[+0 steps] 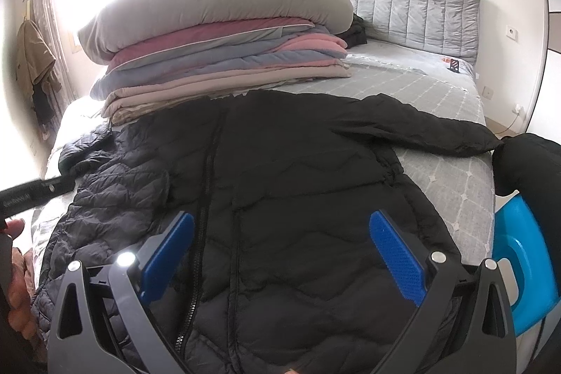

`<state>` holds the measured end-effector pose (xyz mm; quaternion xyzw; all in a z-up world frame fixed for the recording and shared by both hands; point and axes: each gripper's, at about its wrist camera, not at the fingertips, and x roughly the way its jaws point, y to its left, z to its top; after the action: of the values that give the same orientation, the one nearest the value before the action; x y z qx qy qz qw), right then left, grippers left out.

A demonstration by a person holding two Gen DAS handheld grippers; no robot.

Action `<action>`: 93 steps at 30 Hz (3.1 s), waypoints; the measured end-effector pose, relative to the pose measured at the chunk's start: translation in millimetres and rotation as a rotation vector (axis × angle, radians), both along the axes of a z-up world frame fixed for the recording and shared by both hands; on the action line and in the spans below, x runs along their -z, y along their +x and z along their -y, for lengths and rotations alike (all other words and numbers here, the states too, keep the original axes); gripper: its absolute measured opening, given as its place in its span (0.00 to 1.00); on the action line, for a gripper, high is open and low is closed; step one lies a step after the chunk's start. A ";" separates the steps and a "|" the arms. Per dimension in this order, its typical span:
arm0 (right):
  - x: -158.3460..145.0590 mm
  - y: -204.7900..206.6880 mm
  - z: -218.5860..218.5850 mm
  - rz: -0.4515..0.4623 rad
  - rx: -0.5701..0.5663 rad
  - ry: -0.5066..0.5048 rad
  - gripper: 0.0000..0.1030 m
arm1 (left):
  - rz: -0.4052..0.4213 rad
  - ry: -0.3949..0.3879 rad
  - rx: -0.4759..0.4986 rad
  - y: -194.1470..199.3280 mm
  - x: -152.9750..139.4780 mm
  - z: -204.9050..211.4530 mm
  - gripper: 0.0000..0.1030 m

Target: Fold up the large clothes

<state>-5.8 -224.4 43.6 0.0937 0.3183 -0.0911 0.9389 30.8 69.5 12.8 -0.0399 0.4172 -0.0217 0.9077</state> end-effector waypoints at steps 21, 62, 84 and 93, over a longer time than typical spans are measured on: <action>0.2 -0.3 0.0 -0.001 0.000 -0.002 0.94 | 0.061 0.127 -0.013 -8.0 -7.1 14.6 0.93; 10.4 10.0 6.5 -0.083 0.012 -0.010 0.94 | -0.052 0.116 -0.019 -0.4 15.7 13.6 0.93; 31.8 29.4 17.7 -0.259 -0.011 0.062 0.94 | -0.057 0.208 -0.001 -3.9 26.3 36.9 0.93; 32.4 33.2 17.2 -0.275 -0.024 0.071 0.94 | -0.053 0.226 0.000 -3.4 27.2 38.6 0.93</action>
<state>27.3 -241.6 11.2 0.1097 0.4482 -0.0807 0.8835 27.4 30.9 -14.4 0.0620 0.4410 0.0265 0.8950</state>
